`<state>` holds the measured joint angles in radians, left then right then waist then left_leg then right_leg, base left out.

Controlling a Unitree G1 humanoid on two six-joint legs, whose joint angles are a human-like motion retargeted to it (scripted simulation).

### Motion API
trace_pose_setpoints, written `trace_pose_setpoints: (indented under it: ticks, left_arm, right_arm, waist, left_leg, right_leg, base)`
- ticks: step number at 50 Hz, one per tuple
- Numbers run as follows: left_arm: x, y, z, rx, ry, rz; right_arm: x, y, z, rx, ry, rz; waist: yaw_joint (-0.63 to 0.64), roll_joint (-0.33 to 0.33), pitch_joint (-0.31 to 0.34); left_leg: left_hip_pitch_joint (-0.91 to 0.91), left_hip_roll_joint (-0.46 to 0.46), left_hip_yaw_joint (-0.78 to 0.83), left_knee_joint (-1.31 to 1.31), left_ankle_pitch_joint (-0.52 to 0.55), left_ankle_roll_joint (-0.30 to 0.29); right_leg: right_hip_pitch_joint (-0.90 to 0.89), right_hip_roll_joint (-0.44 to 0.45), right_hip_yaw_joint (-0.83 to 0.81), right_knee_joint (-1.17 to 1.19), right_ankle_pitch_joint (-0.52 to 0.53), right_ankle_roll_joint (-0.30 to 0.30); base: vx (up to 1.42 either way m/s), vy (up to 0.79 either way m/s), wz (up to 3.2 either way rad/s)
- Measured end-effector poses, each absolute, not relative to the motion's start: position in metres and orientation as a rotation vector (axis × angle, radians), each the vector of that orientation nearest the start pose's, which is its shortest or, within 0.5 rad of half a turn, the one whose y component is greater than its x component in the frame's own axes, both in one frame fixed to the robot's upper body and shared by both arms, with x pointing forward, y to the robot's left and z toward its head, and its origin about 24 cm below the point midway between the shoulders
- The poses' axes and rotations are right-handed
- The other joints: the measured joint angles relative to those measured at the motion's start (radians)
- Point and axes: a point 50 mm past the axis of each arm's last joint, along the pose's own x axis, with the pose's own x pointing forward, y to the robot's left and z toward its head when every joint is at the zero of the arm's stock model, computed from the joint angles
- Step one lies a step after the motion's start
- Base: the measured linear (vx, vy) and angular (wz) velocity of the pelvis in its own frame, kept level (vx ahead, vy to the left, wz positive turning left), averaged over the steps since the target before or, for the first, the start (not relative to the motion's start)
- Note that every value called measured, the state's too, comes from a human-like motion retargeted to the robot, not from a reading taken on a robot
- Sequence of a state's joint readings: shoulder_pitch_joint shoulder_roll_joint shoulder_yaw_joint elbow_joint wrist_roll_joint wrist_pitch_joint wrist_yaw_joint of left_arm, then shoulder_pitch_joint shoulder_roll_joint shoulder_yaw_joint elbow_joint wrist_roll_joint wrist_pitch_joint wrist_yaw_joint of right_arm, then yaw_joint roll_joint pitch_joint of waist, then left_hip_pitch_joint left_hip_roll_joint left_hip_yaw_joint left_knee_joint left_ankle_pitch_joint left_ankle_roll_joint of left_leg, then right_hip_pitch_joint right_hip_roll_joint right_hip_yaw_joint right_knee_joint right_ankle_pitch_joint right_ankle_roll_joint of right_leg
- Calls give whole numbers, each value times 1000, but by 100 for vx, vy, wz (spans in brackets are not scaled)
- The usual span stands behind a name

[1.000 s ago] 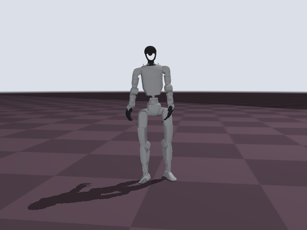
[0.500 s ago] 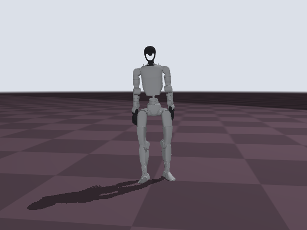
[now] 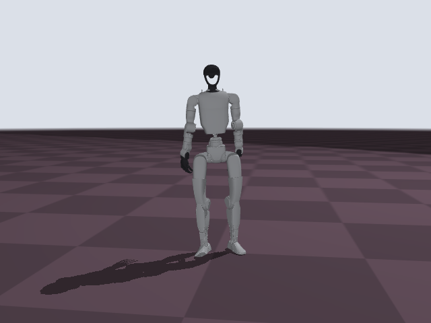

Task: In place motions

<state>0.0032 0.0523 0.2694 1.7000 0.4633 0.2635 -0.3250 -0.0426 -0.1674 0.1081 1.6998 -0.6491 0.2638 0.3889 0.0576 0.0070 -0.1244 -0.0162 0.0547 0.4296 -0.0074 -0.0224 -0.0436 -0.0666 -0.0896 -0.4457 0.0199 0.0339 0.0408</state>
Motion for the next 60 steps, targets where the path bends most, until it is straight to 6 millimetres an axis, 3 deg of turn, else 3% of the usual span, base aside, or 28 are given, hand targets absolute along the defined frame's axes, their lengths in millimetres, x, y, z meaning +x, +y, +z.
trace_pose_setpoints:
  ticks: [6,12,17,22,26,31,35,40,47,52,60]
  left_arm:
    - [-17,155,-175,165,1884,-546]
    - [-5,158,-175,242,1870,-715]
    - [-11,160,-172,163,1921,-727]
    - [-22,165,-170,85,1952,-636]
    - [-34,167,-169,-5,1977,-531]
    - [-47,171,-167,-92,1997,-438]
    - [-54,178,-165,-93,2028,-401]
    - [-59,185,-163,-78,2076,-422]
    - [-59,180,-162,-100,2099,-476]
    - [-59,173,-162,-93,2097,-505]
    - [-57,172,-163,-39,2093,-548]
  right_arm:
    - [-54,-220,-161,-377,2068,550]
    - [-42,-207,-167,-60,1961,387]
    - [4,-222,-166,244,1768,160]
    - [81,-274,-146,377,1421,-88]
    - [145,-322,-107,412,1101,-219]
    - [215,-366,-39,430,720,-312]
    - [255,-390,22,385,479,-368]
    - [287,-405,100,200,240,-400]
    - [310,-388,190,-35,-103,-408]
    - [305,-359,243,-125,-454,-445]
    - [281,-313,291,-281,-831,-423]
  waist:
    - [-114,-2,-8]
    - [-129,-7,-12]
    - [-138,-8,-24]
    - [-150,-16,-39]
    - [-164,-22,-58]
    - [-171,-33,-82]
    - [-168,-42,-106]
    - [-167,-50,-128]
    - [-160,-54,-155]
    - [-159,-52,-173]
    - [-161,-40,-171]
  left_leg:
    - [-22,-2,-121,17,-1,-22]
    - [-19,1,-112,16,-5,-22]
    - [-5,4,-89,8,-13,-19]
    - [3,3,-80,5,-19,-14]
    - [4,0,-80,4,-22,-11]
    - [1,-6,-86,4,-25,-9]
    - [-8,-8,-90,4,-27,-10]
    - [-17,-8,-97,5,-29,-11]
    - [-24,-6,-103,3,-34,-10]
    - [-30,-6,-104,1,-38,-11]
    - [-33,0,-101,5,-41,-14]
  right_leg:
    - [24,-23,-121,-19,-2,4]
    - [15,-22,-108,-18,2,3]
    - [1,-17,-77,-12,7,2]
    - [-6,-16,-62,-8,9,2]
    - [-7,-17,-61,-8,8,3]
    - [-8,-23,-67,-6,4,5]
    - [-13,-26,-73,-7,1,7]
    - [-13,-26,-83,-8,-3,8]
    - [-17,-23,-91,-8,-8,9]
    - [-26,-22,-90,-7,-10,9]
    - [-29,-20,-84,-5,-11,9]
  base:
    - [0,0,76]
    - [0,0,-9]
    - [0,1,-30]
    - [1,0,-8]
    - [0,0,0]
    - [0,0,0]
    - [0,0,0]
    - [0,0,0]
    - [0,0,0]
    - [0,0,0]
    - [0,0,0]
